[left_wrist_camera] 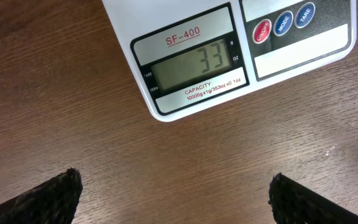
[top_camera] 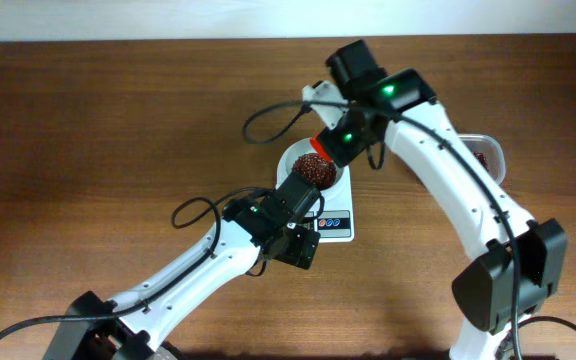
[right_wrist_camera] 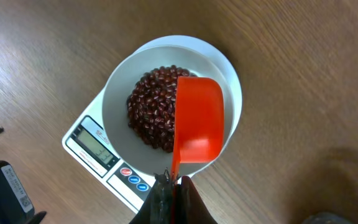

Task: Scoop item into bowl and weigh 50g on scale
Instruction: 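Tip the red scoop to pour beans into the bowl, then move the empty scoop back to the bean tub with the right gripper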

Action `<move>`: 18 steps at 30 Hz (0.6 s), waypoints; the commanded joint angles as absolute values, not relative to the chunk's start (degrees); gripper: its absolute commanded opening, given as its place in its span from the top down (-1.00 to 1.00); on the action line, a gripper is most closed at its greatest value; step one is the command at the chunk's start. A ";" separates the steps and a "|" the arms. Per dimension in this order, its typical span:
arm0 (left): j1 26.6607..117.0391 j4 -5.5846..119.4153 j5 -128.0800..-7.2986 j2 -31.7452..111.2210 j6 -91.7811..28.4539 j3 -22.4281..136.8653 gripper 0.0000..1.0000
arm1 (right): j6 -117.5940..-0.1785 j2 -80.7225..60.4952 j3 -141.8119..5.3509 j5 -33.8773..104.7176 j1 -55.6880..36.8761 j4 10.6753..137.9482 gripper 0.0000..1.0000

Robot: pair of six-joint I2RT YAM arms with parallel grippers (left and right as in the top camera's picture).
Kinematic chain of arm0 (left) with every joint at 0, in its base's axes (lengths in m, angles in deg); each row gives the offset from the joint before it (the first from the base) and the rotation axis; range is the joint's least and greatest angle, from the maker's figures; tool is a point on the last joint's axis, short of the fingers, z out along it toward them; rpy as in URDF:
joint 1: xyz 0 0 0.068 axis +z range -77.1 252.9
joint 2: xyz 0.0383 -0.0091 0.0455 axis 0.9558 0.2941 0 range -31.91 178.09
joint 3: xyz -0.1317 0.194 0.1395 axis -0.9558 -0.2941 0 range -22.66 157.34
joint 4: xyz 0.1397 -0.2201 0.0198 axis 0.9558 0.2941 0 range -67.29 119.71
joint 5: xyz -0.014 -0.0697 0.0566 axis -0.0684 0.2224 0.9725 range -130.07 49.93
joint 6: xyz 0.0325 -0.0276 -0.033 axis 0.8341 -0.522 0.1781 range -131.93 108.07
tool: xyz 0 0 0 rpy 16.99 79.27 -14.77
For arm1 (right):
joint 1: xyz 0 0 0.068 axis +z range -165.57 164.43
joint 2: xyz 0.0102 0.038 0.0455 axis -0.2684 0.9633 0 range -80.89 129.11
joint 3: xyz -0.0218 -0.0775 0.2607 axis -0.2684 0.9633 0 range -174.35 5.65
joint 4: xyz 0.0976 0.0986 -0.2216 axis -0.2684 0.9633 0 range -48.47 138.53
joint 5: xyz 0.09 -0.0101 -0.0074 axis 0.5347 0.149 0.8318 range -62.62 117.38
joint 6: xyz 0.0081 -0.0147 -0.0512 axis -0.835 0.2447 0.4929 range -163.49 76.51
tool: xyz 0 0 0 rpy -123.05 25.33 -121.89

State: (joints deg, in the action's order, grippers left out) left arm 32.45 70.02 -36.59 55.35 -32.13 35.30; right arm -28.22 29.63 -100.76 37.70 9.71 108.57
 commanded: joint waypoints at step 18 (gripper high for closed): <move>32.28 70.06 -36.15 54.76 -32.05 35.08 -0.98 | -32.64 28.21 -101.77 60.98 -29.92 121.36 0.92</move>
